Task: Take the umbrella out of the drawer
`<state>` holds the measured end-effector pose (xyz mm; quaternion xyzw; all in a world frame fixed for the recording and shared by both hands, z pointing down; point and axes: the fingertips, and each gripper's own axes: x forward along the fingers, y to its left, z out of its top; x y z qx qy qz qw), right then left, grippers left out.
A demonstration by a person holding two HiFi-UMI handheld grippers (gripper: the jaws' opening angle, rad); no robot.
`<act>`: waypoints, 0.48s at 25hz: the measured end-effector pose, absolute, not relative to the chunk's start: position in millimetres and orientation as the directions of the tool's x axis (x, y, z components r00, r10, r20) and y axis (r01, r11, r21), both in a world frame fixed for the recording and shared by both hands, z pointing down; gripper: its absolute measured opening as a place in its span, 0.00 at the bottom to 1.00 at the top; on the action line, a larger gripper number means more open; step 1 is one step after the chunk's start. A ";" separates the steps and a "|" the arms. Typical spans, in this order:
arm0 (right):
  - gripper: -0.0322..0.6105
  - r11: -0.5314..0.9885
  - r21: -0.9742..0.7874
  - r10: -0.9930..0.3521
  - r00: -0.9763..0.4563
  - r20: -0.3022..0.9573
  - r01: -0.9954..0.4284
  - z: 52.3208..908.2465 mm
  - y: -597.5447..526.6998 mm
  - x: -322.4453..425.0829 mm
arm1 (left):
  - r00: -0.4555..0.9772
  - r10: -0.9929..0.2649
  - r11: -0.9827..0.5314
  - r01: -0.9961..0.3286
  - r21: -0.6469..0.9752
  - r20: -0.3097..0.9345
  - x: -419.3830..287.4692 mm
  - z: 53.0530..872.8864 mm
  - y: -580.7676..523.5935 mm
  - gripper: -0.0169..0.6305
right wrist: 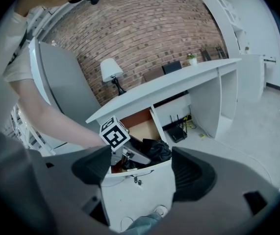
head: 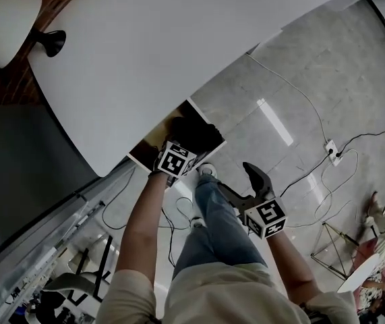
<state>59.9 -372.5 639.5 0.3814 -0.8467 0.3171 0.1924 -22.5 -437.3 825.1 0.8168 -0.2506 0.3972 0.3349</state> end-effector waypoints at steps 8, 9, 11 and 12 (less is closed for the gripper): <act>0.62 0.495 -0.412 -0.502 -0.638 0.584 -0.765 663.2 -385.7 57.4 | 0.607 0.004 -0.723 -0.547 0.422 0.795 -7.8 850.1 -441.4 0.70; 0.62 0.490 -0.416 -0.502 -0.639 0.583 -0.766 665.4 -387.3 56.9 | 0.616 0.017 -0.724 -0.536 0.435 0.788 -6.8 851.0 -441.8 0.70; 0.62 0.485 -0.421 -0.505 -0.638 0.581 -0.767 668.7 -390.2 55.7 | 0.630 0.037 -0.728 -0.515 0.453 0.776 -5.1 852.2 -442.7 0.70; 0.62 0.482 -0.423 -0.507 -0.638 0.580 -0.767 669.9 -391.5 55.0 | 0.635 0.048 -0.733 -0.502 0.459 0.771 -3.9 852.1 -442.7 0.69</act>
